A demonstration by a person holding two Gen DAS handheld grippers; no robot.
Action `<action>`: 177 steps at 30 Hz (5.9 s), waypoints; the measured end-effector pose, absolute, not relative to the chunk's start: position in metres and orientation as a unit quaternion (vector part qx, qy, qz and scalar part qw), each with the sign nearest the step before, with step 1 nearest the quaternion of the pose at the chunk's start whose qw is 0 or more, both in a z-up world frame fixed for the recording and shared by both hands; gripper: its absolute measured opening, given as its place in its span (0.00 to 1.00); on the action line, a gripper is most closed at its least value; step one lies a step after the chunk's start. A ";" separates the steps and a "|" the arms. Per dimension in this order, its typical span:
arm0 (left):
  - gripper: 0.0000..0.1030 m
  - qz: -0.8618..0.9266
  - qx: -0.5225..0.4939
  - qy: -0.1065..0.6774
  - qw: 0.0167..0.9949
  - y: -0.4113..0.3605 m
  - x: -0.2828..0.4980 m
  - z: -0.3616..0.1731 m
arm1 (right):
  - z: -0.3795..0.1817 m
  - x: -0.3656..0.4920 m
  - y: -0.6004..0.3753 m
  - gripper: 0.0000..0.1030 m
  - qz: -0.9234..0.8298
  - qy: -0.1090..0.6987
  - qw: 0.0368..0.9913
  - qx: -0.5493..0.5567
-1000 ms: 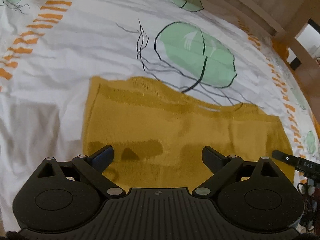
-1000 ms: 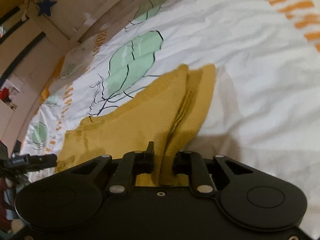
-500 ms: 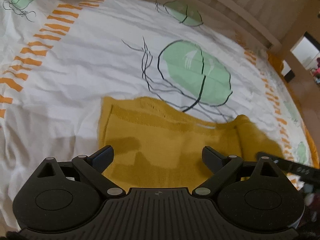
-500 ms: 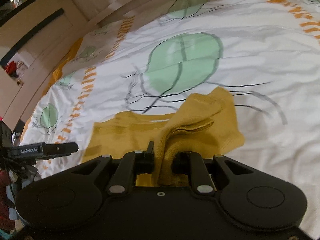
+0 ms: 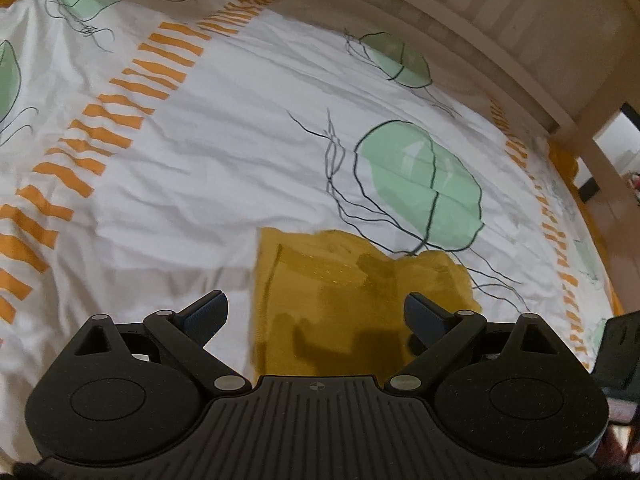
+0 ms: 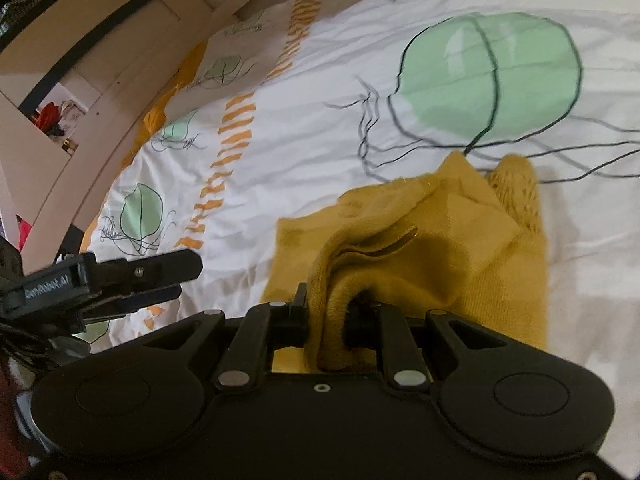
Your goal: Fold small clothes
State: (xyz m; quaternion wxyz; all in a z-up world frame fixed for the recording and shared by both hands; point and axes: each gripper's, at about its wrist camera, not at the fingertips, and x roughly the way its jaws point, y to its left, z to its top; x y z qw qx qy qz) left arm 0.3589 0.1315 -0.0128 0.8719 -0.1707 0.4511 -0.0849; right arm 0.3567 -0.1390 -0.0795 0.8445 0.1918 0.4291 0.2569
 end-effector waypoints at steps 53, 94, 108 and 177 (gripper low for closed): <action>0.93 -0.085 -0.155 0.488 0.855 0.127 0.362 -0.037 | -0.106 0.210 -0.061 0.56 0.379 0.285 0.875 -0.092; 0.92 -0.112 -0.198 0.522 0.822 0.132 0.308 -0.083 | -0.123 0.334 -0.243 0.81 0.262 0.349 0.861 0.261; 0.91 -0.177 -0.215 0.540 0.794 0.114 0.307 -0.105 | -0.146 0.369 -0.222 0.93 0.310 0.373 0.823 0.295; 0.25 -0.182 -0.152 0.420 0.876 0.038 0.159 -0.061 | -0.148 0.144 -0.318 0.76 0.349 0.470 0.727 0.359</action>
